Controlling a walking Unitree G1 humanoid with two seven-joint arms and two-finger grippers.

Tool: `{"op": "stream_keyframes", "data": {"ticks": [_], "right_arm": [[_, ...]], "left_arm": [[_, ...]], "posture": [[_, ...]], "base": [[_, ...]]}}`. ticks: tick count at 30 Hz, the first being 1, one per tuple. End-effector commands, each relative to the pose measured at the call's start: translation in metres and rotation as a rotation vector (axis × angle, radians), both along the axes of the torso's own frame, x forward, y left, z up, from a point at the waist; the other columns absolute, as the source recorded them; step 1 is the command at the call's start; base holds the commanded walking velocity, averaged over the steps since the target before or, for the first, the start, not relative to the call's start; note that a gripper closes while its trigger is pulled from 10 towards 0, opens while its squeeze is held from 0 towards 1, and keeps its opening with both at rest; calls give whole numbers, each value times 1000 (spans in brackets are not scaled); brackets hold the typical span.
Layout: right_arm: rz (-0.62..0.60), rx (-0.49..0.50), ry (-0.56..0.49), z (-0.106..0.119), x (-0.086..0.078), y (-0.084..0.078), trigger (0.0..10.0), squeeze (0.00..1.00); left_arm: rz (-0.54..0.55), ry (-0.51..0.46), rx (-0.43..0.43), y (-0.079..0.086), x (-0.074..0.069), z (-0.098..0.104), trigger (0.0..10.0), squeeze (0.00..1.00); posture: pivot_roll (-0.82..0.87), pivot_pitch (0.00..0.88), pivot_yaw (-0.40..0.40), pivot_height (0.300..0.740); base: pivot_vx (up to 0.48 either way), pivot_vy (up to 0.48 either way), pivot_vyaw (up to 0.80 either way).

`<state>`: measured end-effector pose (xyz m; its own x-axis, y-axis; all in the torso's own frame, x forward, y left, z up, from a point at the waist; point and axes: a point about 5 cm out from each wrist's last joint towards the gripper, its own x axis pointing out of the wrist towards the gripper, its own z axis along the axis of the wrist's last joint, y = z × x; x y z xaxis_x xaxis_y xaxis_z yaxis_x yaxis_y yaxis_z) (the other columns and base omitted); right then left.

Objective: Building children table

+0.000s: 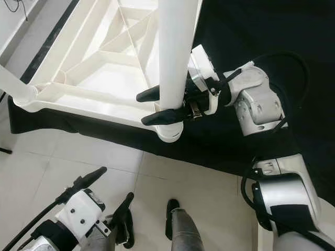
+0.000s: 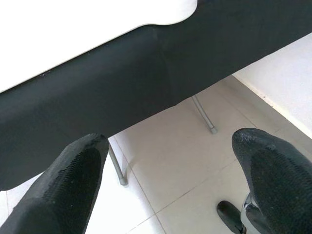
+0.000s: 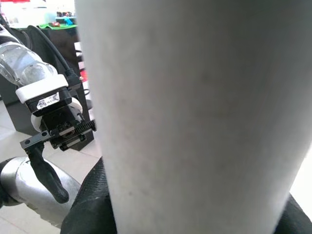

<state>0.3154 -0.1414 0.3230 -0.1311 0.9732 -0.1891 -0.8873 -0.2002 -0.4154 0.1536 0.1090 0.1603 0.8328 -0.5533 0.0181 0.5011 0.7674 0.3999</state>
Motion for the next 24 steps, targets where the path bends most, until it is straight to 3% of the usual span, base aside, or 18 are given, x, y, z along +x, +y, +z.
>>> {"op": "stream_keyframes", "data": {"ticks": [1,12,24], "right_arm": [[-25,-72,75,-26,6,6,10000,0],[-193,-61,52,-32,18,14,10000,0],[-398,-13,39,-33,23,4,10000,0]], "left_arm": [[2,18,9,0,-3,-2,10000,0],[2,17,6,-2,-3,-3,10000,0],[4,11,2,-4,-1,-3,10000,0]], "posture": [[120,459,22,740],[111,447,17,740],[94,445,6,740]], "base": [[0,0,0],[0,0,0],[0,0,0]]}}
